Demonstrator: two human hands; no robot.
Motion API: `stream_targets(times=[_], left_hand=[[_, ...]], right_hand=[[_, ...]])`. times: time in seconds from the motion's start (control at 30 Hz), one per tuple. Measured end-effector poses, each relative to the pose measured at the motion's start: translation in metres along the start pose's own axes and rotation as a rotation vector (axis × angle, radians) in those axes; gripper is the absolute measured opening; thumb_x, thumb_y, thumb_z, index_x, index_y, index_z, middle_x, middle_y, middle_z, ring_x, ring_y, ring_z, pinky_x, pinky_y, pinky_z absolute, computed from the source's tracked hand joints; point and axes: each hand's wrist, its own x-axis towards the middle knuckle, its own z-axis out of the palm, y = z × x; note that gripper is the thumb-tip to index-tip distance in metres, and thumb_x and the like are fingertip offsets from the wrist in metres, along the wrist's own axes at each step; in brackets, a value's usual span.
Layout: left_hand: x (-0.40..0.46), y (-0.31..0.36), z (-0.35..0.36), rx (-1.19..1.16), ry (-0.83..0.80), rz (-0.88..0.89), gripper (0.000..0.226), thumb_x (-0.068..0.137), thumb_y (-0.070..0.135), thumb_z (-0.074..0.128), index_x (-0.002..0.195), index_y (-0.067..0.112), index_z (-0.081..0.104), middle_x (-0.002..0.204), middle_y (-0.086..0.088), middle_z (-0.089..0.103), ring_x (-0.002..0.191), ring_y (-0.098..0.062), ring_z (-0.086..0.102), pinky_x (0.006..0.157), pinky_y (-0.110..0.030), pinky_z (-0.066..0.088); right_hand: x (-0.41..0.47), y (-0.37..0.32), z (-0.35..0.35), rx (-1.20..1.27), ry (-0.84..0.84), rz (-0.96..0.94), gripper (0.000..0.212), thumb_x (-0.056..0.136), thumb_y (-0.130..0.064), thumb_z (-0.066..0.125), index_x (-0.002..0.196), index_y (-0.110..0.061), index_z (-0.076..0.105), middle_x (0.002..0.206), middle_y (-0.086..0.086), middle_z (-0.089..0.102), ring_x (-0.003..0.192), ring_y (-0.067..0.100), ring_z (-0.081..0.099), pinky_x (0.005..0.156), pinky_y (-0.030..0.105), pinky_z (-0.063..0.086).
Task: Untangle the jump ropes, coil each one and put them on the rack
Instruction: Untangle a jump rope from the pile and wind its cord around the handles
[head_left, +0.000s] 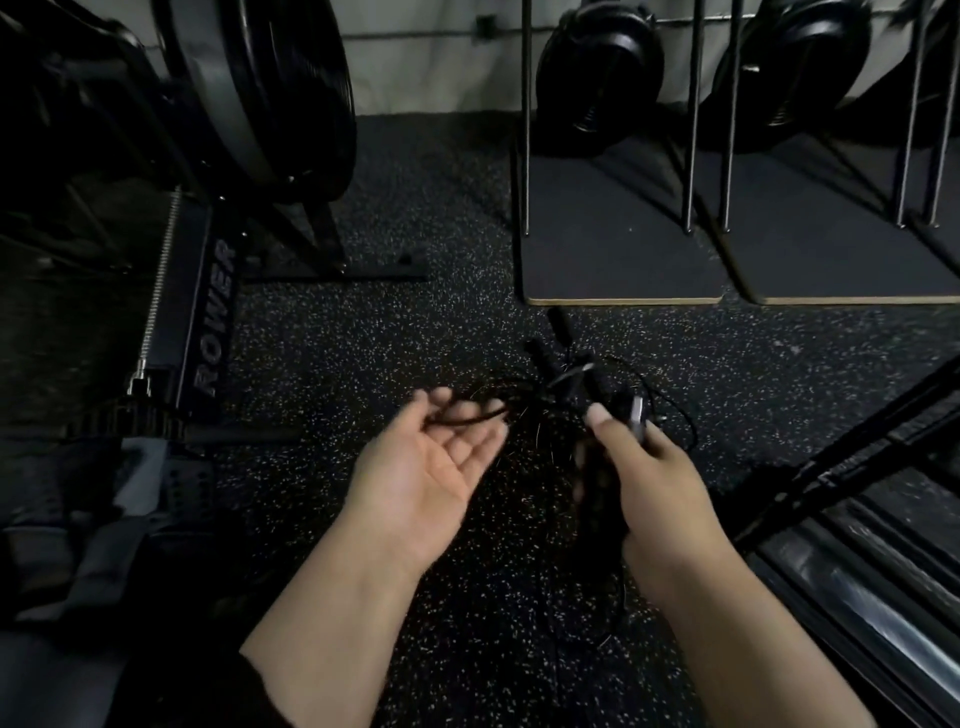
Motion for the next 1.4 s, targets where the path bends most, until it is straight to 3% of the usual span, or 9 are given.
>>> stream_targets(times=[0.17,0.43,0.57,0.83,0.93,1.07,1.13,1.27,1.4], left_hand=[[0.006,-0.035,0.013,0.381,-0.1,-0.142,0.03,0.105,0.03,0.054,0.119,0.01,0.071,0.107,-0.008,0.076,0.092,-0.017,0.069,0.089,-0.038,0.054],[0.02,-0.04,0.015,0.383,-0.214,-0.133,0.021,0.098,0.001,0.056,0.106,0.013,0.071,0.086,0.0,0.066,0.07,-0.01,0.054,0.072,-0.028,0.05],[0.022,-0.043,0.009,0.838,-0.306,-0.033,0.031,0.092,0.025,0.062,0.119,0.039,0.069,0.114,0.003,0.075,0.104,-0.016,0.067,0.103,-0.041,0.051],[0.018,-0.042,0.01,1.705,-0.266,0.442,0.052,0.083,0.069,0.048,0.115,0.032,0.067,0.115,0.021,0.056,0.107,0.001,0.056,0.086,-0.024,0.051],[0.019,-0.028,0.004,1.556,-0.232,0.56,0.047,0.095,0.064,0.04,0.105,0.03,0.071,0.106,0.02,0.064,0.093,0.002,0.062,0.077,-0.024,0.051],[0.035,-0.018,-0.004,1.678,-0.328,0.48,0.066,0.104,0.019,0.051,0.156,0.05,0.022,0.163,0.032,0.01,0.15,0.006,0.013,0.122,-0.021,0.017],[0.041,-0.024,-0.009,1.713,-0.41,0.43,0.065,0.102,0.009,0.054,0.155,0.041,0.032,0.165,0.026,0.017,0.151,0.004,0.016,0.126,-0.029,0.019],[0.046,-0.024,-0.008,1.475,-0.159,0.473,0.025,0.11,0.031,0.04,0.104,0.027,0.063,0.087,0.008,0.072,0.062,0.006,0.058,0.059,-0.014,0.048],[0.047,-0.013,0.002,0.812,-0.035,0.19,0.034,0.111,0.034,0.038,0.111,0.017,0.067,0.062,0.001,0.053,0.056,-0.015,0.057,0.071,-0.038,0.061]], right_hand=[[0.013,-0.011,0.016,0.077,-0.223,-0.069,0.041,0.082,-0.028,0.076,0.122,-0.021,0.07,0.11,0.0,0.079,0.088,0.016,0.073,0.078,0.037,0.057],[0.035,-0.015,0.016,0.011,-0.236,0.022,0.011,0.092,-0.022,0.074,0.095,-0.011,0.072,0.082,0.012,0.073,0.057,0.019,0.06,0.053,0.029,0.051],[0.04,-0.009,0.008,-0.073,-0.148,0.086,0.029,0.091,-0.03,0.076,0.096,-0.002,0.074,0.08,0.015,0.071,0.061,0.02,0.063,0.055,0.031,0.052],[0.044,-0.009,-0.002,-0.168,-0.263,0.17,0.018,0.088,-0.014,0.077,0.101,-0.001,0.076,0.091,0.015,0.077,0.076,0.027,0.072,0.07,0.038,0.057],[0.043,-0.015,-0.002,-0.139,-0.279,0.154,0.004,0.092,-0.003,0.068,0.09,0.0,0.068,0.068,0.01,0.065,0.052,0.015,0.054,0.048,0.026,0.047],[0.038,-0.025,-0.004,-0.093,-0.437,0.199,0.01,0.088,-0.006,0.071,0.08,-0.008,0.064,0.069,0.009,0.061,0.052,0.015,0.049,0.048,0.026,0.044],[0.032,-0.029,-0.002,-0.137,-0.529,0.245,0.018,0.088,-0.011,0.071,0.07,-0.011,0.066,0.067,0.01,0.06,0.051,0.016,0.05,0.049,0.027,0.044],[0.035,-0.027,-0.002,-0.219,-0.26,0.199,0.013,0.093,-0.024,0.072,0.091,-0.012,0.072,0.065,0.01,0.064,0.051,0.019,0.056,0.049,0.028,0.048],[0.047,-0.015,-0.011,-0.531,-0.097,0.019,0.013,0.089,-0.027,0.079,0.098,-0.02,0.071,0.064,0.0,0.067,0.059,0.015,0.061,0.061,0.036,0.051]])
